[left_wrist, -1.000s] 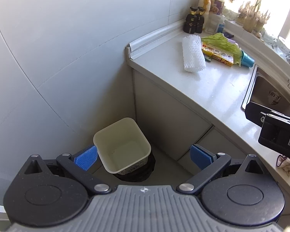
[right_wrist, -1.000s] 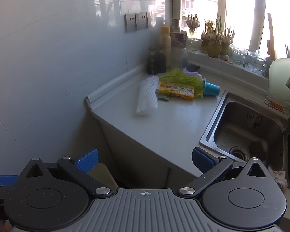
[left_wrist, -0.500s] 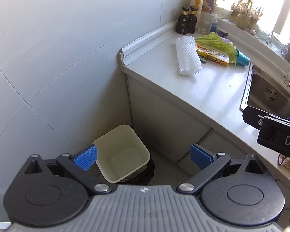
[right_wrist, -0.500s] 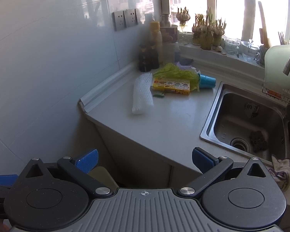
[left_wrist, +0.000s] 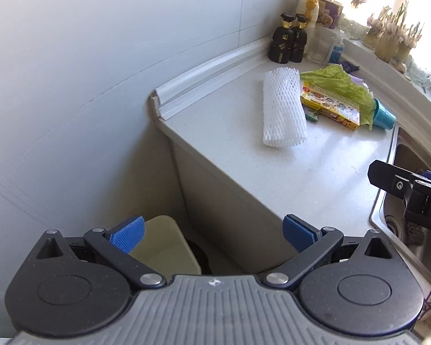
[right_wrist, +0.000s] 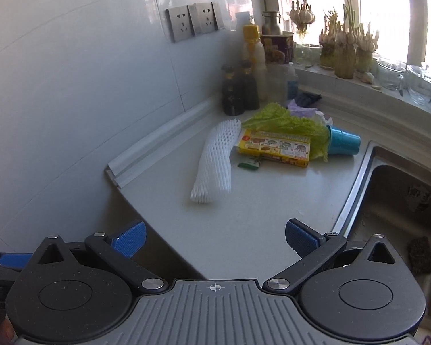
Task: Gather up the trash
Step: 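Grasp the white foam net with the left tool while the right tool grasps the yellow box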
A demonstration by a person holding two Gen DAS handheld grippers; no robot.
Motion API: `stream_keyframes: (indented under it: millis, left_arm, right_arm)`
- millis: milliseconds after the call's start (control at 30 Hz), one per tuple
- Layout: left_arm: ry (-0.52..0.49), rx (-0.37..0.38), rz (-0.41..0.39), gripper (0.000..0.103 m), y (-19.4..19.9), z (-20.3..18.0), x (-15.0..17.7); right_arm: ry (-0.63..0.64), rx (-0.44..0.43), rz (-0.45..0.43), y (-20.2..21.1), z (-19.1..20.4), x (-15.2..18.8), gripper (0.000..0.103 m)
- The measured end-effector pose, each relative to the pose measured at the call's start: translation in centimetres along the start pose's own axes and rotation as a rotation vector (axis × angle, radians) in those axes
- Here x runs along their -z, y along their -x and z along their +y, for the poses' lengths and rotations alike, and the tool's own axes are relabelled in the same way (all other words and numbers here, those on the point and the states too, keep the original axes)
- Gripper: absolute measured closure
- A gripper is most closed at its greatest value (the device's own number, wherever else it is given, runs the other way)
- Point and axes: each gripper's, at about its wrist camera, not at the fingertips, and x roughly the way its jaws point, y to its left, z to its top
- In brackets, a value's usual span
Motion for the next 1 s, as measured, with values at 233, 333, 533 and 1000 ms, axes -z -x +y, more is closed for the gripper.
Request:
stream_keyframes:
  millis: [233, 333, 533, 1000]
  left_arm:
    - [0.036, 0.124, -0.069, 0.001, -4.7, -2.9, -4.1]
    - [0.032, 0.153, -0.104, 0.002, -6.8, -4.2, -6.0]
    - [0.019, 0.250, -0.142, 0.012, -11.5, -5.9, -9.0]
    - [0.011, 0.287, -0.101, 0.040, -18.0, -6.8, -11.1]
  right_arm:
    - [0.030, -0.066, -0.067, -6.8, -7.4, -4.0, 0.000]
    - [0.018, -0.104, -0.096, -9.9, -10.7, -5.9, 0.000]
    - [0.162, -0.252, -0.082, -16.7, -14.0, -8.4, 0.000]
    - [0.777, -0.252, 0.183, -27.6, -13.0, -8.8, 0.000]
